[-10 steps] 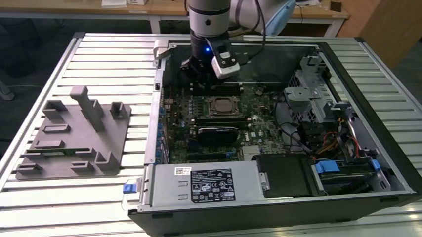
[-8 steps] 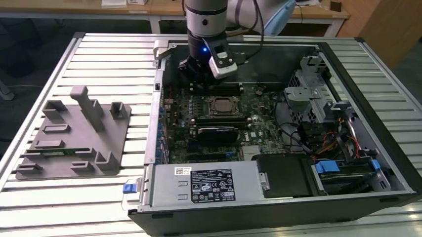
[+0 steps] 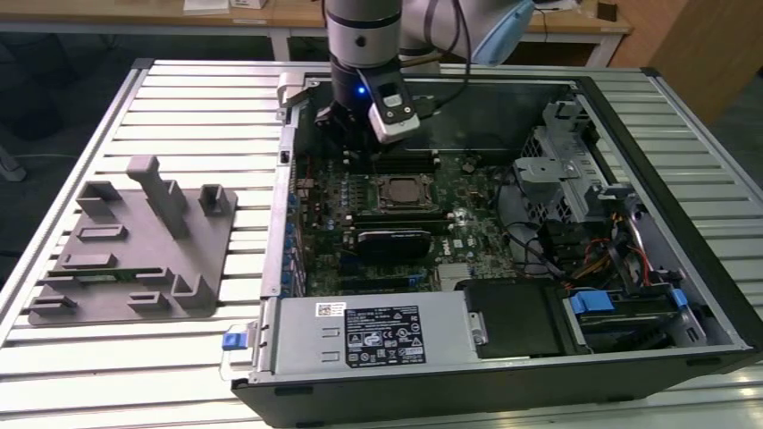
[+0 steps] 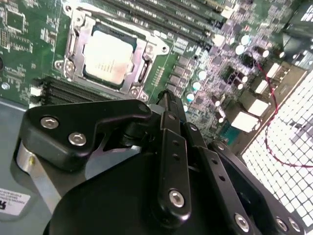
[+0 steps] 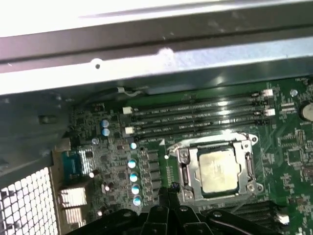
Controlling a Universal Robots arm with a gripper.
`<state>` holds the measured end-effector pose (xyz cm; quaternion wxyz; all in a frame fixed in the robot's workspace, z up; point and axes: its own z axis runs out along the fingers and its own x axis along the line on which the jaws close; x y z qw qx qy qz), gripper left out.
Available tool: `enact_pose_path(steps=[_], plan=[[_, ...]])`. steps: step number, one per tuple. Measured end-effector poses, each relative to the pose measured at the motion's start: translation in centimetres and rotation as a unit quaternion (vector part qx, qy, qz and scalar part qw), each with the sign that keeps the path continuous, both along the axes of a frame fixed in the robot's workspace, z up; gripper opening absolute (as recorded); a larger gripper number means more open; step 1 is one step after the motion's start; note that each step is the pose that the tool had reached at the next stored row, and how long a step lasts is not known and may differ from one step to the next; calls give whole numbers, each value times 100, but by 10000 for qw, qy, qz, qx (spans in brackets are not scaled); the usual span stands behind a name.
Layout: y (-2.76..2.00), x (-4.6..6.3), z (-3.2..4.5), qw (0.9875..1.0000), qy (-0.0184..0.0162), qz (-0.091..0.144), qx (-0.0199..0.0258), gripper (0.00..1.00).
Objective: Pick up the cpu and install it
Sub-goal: 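Install the first cpu locking lever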
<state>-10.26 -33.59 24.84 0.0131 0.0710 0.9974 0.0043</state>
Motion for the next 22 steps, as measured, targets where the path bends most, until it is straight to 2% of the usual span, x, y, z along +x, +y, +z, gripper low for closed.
enact_pose_path(steps=[2,5,7,14,18,19,20,22], plan=[[0,-15,-1,10000,0,0,92,11],[0,-46,-2,9998,0,0,181,11],[0,-63,-3,9996,0,1,278,11],[-1,-78,-3,9977,0,0,677,11],[-1,-78,-3,9958,0,0,911,11],[-2,-79,-3,9955,0,0,948,11],[-1,-79,-3,9953,0,-1,965,11],[-1,-79,-3,9953,0,0,966,11]])
